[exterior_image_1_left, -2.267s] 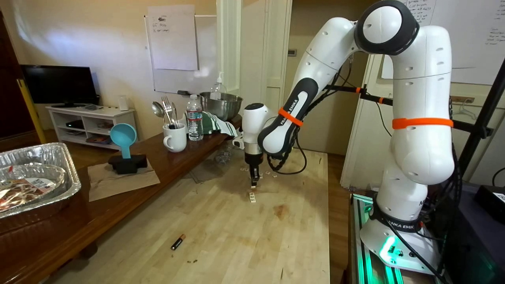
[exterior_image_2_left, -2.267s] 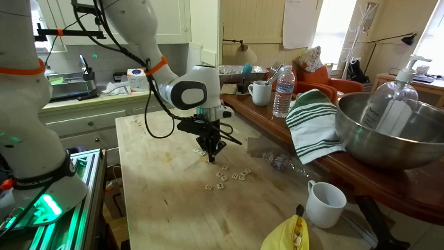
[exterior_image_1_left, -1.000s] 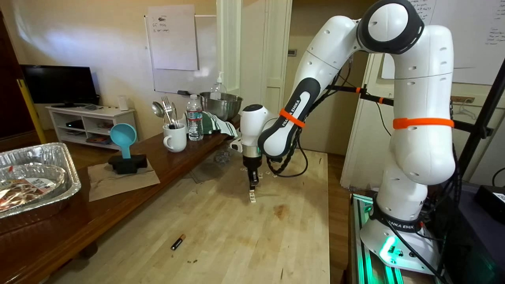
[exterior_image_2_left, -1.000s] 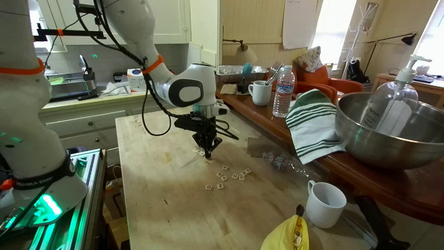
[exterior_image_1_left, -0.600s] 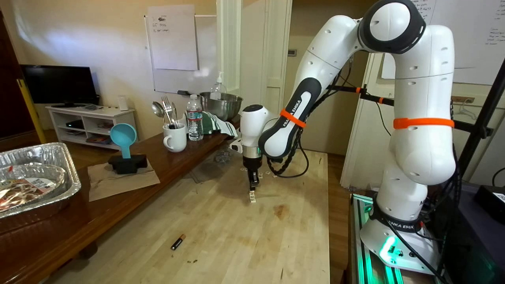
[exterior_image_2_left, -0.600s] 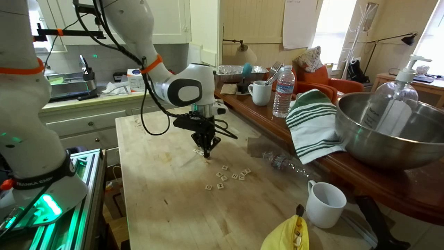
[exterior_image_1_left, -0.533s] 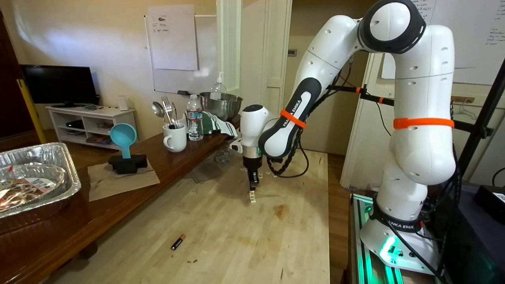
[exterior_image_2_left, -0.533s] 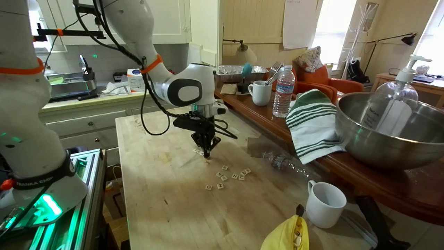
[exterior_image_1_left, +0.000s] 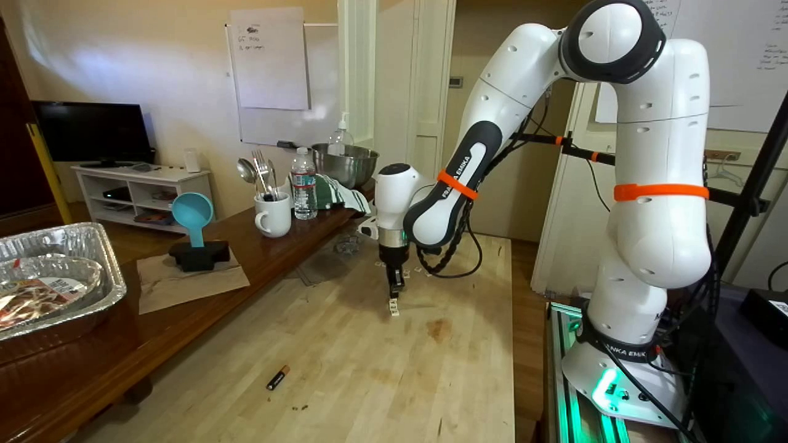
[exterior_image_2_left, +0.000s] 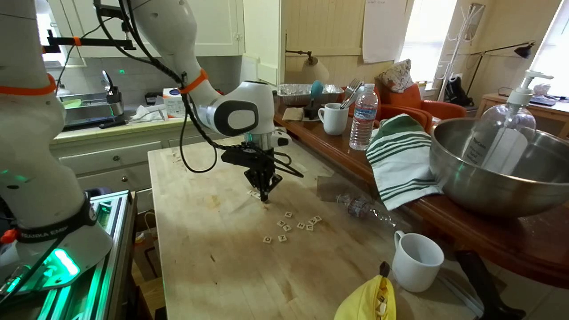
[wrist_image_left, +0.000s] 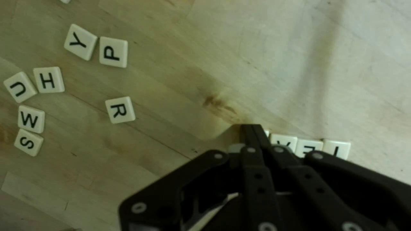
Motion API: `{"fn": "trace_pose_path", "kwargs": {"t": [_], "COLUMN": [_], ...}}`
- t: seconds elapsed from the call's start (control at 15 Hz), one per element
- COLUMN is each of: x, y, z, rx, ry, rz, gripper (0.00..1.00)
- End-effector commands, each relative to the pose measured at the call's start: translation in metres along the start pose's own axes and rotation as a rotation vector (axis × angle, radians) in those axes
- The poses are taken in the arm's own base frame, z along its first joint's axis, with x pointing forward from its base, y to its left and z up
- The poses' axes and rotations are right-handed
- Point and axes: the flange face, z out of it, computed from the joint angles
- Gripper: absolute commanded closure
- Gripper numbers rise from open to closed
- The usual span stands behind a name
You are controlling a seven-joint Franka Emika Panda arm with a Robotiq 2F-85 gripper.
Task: Spell the word 'Teal'.
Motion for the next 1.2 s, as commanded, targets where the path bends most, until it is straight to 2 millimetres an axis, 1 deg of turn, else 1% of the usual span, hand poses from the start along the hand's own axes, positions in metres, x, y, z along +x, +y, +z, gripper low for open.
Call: {"fn": "trace_pose_path", "kwargs": {"t": [0.0,0.47,1.13], "x": [-0.005,-0.005,-0.002], "y": [-0.015,-0.014,-0.009], "z": [0.011,0.011,0.000], "rx": [0.032,0.032,0.024], "ry": [-0.028,-0.027,-0.008], "rz": [-0.006,-0.002,0.008], "gripper": [1.00,1.00,1.00]}}
